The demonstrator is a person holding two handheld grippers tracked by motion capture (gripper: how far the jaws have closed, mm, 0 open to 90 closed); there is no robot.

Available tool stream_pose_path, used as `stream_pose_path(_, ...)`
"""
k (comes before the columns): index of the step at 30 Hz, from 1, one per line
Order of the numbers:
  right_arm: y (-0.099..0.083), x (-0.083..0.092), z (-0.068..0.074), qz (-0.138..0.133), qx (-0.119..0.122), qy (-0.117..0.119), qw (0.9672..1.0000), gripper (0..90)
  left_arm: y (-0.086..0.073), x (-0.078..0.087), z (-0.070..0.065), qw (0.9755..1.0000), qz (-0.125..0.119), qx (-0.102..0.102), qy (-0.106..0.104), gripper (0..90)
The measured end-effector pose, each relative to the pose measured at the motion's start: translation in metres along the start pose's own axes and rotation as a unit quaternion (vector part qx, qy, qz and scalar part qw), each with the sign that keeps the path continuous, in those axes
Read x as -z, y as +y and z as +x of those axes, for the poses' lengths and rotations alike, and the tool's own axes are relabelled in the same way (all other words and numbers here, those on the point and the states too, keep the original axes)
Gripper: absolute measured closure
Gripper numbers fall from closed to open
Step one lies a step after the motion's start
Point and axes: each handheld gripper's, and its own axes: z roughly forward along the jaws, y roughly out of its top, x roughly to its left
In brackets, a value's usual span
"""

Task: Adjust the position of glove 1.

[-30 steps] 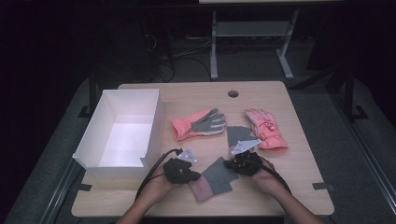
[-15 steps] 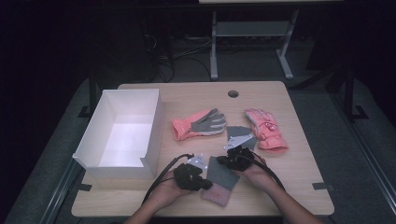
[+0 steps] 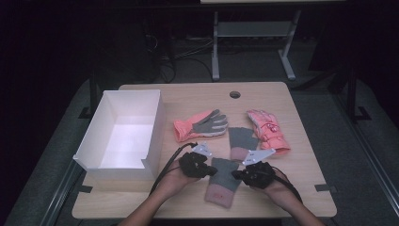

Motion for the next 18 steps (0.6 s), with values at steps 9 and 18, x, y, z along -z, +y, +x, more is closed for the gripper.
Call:
stream_pose_path(9,-0.009,-0.009,-0.007,0.025,-0.008,-0.002,0.9997,89.8,-0.001,-0.017,0.003,0.9996,0.027,-0.008,0.01,89.0)
stream_pose_path(18,0.002,-0.017,-0.011,0.029,-0.01,-0.009,0.9995,89.7,-0.015,-0.007,-0.002,0.9996,0.025,0.015,0.005,89.3)
